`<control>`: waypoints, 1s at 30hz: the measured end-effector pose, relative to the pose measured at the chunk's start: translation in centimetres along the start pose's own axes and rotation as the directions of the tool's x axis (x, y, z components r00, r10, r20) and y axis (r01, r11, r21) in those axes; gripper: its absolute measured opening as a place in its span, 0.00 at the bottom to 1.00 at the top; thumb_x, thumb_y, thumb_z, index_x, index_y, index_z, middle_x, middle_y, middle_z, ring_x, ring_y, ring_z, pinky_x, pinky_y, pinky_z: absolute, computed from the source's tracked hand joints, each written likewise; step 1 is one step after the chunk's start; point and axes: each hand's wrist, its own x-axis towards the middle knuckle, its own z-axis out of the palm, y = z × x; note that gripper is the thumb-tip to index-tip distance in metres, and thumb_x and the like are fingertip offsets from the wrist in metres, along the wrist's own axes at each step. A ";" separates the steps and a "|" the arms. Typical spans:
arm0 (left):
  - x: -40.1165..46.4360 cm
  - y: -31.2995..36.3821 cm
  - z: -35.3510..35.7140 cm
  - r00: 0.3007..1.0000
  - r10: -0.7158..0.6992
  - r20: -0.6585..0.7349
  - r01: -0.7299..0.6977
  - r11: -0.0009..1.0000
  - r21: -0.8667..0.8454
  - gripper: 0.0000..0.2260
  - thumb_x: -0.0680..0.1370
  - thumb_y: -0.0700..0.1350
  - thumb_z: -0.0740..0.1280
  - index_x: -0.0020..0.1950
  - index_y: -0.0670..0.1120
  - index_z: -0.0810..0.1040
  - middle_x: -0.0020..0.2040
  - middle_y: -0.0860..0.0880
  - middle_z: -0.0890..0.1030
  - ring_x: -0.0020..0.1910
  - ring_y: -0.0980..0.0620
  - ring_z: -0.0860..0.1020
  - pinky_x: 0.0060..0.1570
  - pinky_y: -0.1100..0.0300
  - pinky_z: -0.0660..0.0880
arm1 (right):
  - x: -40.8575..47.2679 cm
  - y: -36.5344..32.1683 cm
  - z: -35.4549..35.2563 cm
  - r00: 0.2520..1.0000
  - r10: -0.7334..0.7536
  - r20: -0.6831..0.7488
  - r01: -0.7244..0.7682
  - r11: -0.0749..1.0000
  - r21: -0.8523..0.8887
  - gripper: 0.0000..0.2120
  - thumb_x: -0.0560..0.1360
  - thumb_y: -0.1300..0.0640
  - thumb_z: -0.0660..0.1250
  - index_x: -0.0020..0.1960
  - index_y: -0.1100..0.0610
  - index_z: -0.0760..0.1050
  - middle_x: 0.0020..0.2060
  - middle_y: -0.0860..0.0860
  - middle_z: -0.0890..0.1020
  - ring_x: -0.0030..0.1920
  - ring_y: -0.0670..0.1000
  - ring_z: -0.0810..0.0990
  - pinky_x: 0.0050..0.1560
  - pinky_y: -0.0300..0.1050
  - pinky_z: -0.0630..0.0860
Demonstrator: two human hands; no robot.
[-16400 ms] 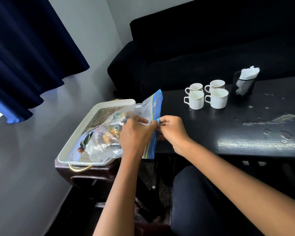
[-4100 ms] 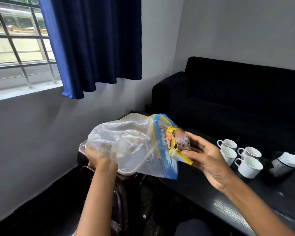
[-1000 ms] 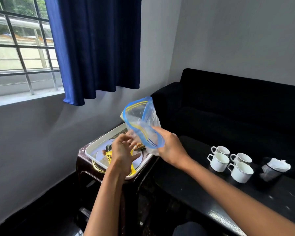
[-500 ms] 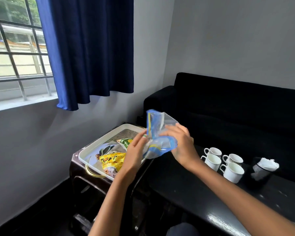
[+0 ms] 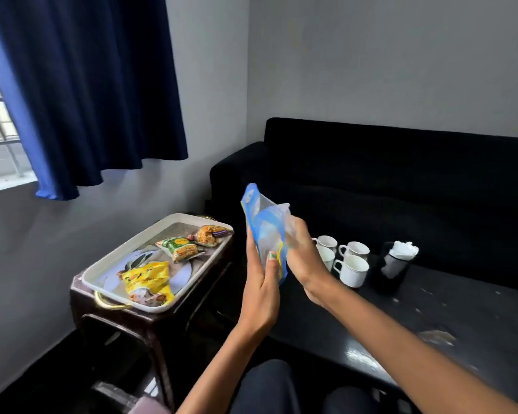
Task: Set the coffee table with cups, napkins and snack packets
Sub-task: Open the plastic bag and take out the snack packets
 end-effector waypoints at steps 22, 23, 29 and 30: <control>-17.6 0.0 29.0 0.753 -0.074 0.654 -0.043 0.986 0.161 0.21 0.80 0.52 0.57 0.71 0.48 0.59 0.65 0.46 0.70 0.61 0.48 0.72 0.64 0.47 0.68 | -20.1 8.0 -30.3 0.917 0.212 -0.338 -0.292 0.934 -0.207 0.27 0.78 0.53 0.63 0.74 0.50 0.59 0.73 0.46 0.63 0.69 0.41 0.61 0.61 0.35 0.59; -18.9 -0.4 30.2 0.714 -0.065 0.697 -0.057 0.987 0.150 0.21 0.80 0.51 0.58 0.71 0.47 0.59 0.67 0.47 0.68 0.63 0.48 0.70 0.65 0.48 0.68 | -21.8 8.9 -31.6 0.901 0.220 -0.375 -0.310 0.930 -0.199 0.26 0.78 0.53 0.63 0.74 0.50 0.60 0.72 0.46 0.64 0.69 0.40 0.62 0.61 0.35 0.59; -25.1 -3.4 35.1 0.477 -0.006 0.879 -0.229 0.965 0.131 0.27 0.79 0.53 0.60 0.75 0.46 0.58 0.75 0.48 0.59 0.76 0.50 0.56 0.74 0.54 0.57 | -30.9 14.9 -36.1 0.761 0.257 -0.596 -0.395 0.912 -0.111 0.24 0.77 0.58 0.64 0.72 0.53 0.64 0.69 0.47 0.69 0.68 0.43 0.66 0.68 0.40 0.63; -25.8 -4.0 35.5 0.433 0.002 0.901 -0.273 0.953 0.129 0.29 0.79 0.54 0.59 0.76 0.46 0.55 0.77 0.48 0.57 0.77 0.52 0.54 0.74 0.54 0.56 | -32.1 16.0 -36.3 0.738 0.263 -0.621 -0.401 0.912 -0.090 0.23 0.77 0.60 0.64 0.71 0.53 0.65 0.68 0.48 0.70 0.67 0.44 0.67 0.67 0.39 0.64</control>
